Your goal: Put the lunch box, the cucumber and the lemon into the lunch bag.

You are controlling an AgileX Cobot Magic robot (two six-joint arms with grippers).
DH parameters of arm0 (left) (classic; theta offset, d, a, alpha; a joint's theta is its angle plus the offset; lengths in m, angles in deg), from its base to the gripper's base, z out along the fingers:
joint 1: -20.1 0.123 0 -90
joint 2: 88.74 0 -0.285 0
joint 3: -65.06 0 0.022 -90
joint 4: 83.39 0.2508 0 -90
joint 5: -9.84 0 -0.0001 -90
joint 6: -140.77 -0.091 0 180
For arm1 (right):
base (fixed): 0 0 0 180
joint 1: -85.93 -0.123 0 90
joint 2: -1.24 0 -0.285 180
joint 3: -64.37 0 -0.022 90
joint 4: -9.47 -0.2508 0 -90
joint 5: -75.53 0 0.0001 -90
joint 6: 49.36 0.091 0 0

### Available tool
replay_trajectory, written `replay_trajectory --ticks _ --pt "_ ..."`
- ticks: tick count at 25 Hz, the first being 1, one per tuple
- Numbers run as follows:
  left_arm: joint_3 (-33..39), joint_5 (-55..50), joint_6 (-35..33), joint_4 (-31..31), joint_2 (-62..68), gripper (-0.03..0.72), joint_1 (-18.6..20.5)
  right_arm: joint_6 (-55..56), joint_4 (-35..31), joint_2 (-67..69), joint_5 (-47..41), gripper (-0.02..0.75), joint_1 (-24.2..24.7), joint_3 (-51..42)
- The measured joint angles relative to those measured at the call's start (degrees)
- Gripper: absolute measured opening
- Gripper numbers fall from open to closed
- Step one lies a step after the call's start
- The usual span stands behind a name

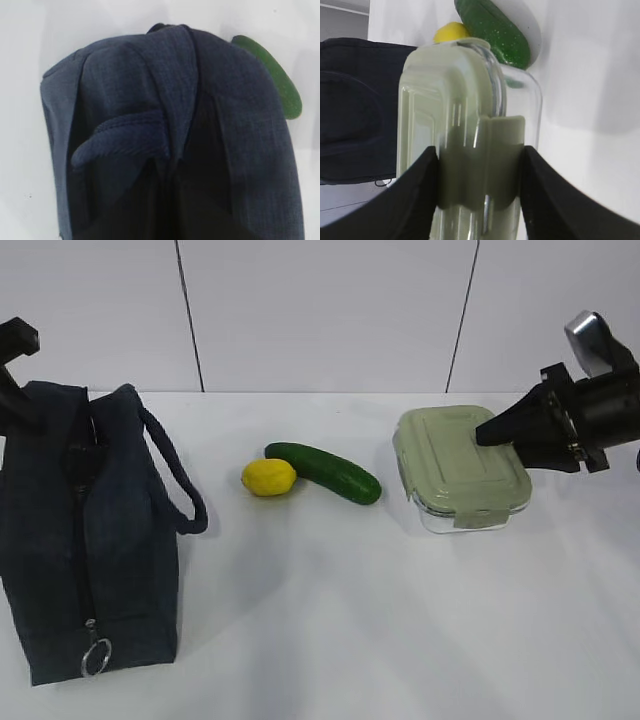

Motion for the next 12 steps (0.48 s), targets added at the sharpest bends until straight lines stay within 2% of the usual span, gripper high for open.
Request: replay_trajectory --ticks 4,12 --pt "0.00 -0.65 -0.75 0.00 -0.90 0.009 -0.84 1.98 0.61 -3.48 0.00 0.377 0.00 0.00" --pt "0.00 -0.19 -0.65 -0.54 -0.90 0.009 -7.05 8.61 3.03 -9.27 -0.73 0.377 -0.47 0.00"
